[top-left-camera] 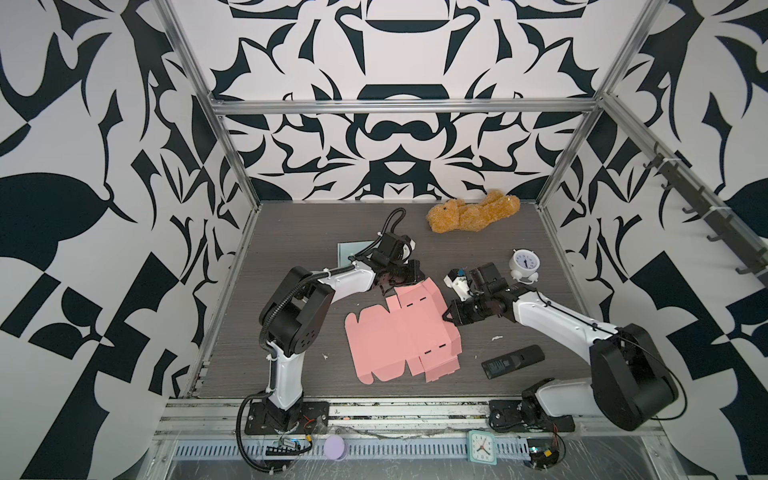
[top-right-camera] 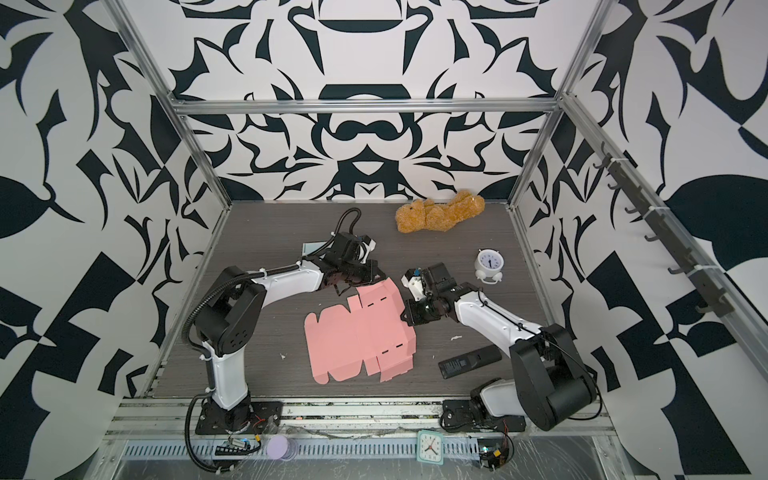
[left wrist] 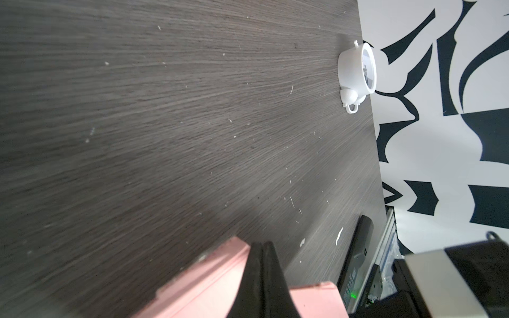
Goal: Fold the paper box
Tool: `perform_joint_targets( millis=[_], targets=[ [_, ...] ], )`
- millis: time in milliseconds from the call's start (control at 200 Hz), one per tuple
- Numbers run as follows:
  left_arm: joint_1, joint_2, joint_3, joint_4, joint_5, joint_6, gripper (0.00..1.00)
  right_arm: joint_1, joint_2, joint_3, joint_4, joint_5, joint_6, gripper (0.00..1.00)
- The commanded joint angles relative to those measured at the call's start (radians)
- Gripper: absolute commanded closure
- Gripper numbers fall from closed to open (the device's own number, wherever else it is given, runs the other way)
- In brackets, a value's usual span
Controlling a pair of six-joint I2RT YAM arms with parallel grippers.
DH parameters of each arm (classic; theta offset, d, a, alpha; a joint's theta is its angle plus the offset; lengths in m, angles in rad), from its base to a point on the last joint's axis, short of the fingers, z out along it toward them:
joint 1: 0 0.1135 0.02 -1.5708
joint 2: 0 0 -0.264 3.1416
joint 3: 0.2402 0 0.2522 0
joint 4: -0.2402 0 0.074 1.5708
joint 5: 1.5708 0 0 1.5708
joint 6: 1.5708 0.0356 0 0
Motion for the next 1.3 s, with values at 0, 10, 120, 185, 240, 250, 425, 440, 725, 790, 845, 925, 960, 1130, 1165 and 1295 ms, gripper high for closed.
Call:
perform_joint_targets(
  millis=[0, 10, 120, 185, 240, 250, 425, 440, 725, 790, 845, 925, 960, 1130, 1165, 1295],
  targets=[
    [-0.011, -0.045, -0.018, -0.028, 0.013, 0.013, 0.95, 0.008, -0.002, 0.036, -0.009, 0.014, -0.023, 1.0],
    [-0.011, -0.047, -0.019, -0.028, 0.013, 0.013, 0.95, 0.008, -0.002, 0.036, -0.009, 0.014, -0.023, 1.0],
    [-0.021, -0.053, -0.029, -0.029, 0.014, 0.013, 0.95, 0.008, -0.007, 0.038, -0.011, 0.02, -0.023, 1.0],
    [-0.031, -0.061, -0.042, -0.031, 0.014, 0.013, 0.95, 0.009, -0.009, 0.038, -0.014, 0.025, -0.025, 1.0],
    [-0.04, -0.072, -0.054, -0.031, 0.014, 0.01, 0.95, 0.009, -0.012, 0.037, -0.015, 0.029, -0.026, 1.0],
    [-0.04, -0.074, -0.056, -0.031, 0.013, 0.01, 0.95, 0.009, -0.012, 0.038, -0.015, 0.029, -0.026, 1.0],
    [-0.067, -0.104, -0.079, -0.037, 0.0, 0.008, 0.94, 0.015, -0.009, 0.047, -0.021, 0.039, -0.032, 1.0],
    [-0.069, -0.106, -0.08, -0.037, -0.001, 0.006, 0.94, 0.017, -0.009, 0.048, -0.022, 0.043, -0.033, 1.0],
    [-0.109, -0.128, -0.097, -0.037, -0.017, -0.007, 0.94, 0.036, -0.009, 0.066, -0.041, 0.081, -0.044, 1.0],
    [-0.109, -0.143, -0.11, -0.037, -0.023, -0.008, 0.94, 0.044, -0.013, 0.07, -0.048, 0.095, -0.05, 1.0],
    [-0.109, -0.157, -0.123, -0.039, -0.024, -0.008, 0.94, 0.049, -0.015, 0.07, -0.052, 0.104, -0.052, 1.0],
    [-0.102, -0.179, -0.146, -0.052, -0.043, 0.003, 0.94, 0.062, -0.021, 0.071, -0.06, 0.12, -0.058, 1.0],
    [-0.095, -0.189, -0.158, -0.059, -0.049, 0.008, 0.94, 0.067, -0.022, 0.073, -0.066, 0.129, -0.062, 1.0],
    [-0.035, -0.249, -0.251, -0.076, -0.07, 0.01, 0.94, 0.1, -0.032, 0.081, -0.091, 0.177, -0.075, 1.0],
    [-0.023, -0.265, -0.272, -0.079, -0.078, 0.013, 0.94, 0.106, -0.034, 0.083, -0.097, 0.185, -0.077, 1.0],
    [0.03, -0.331, -0.342, -0.098, -0.094, 0.028, 0.94, 0.127, -0.04, 0.097, -0.11, 0.205, -0.085, 1.0]
  ],
)
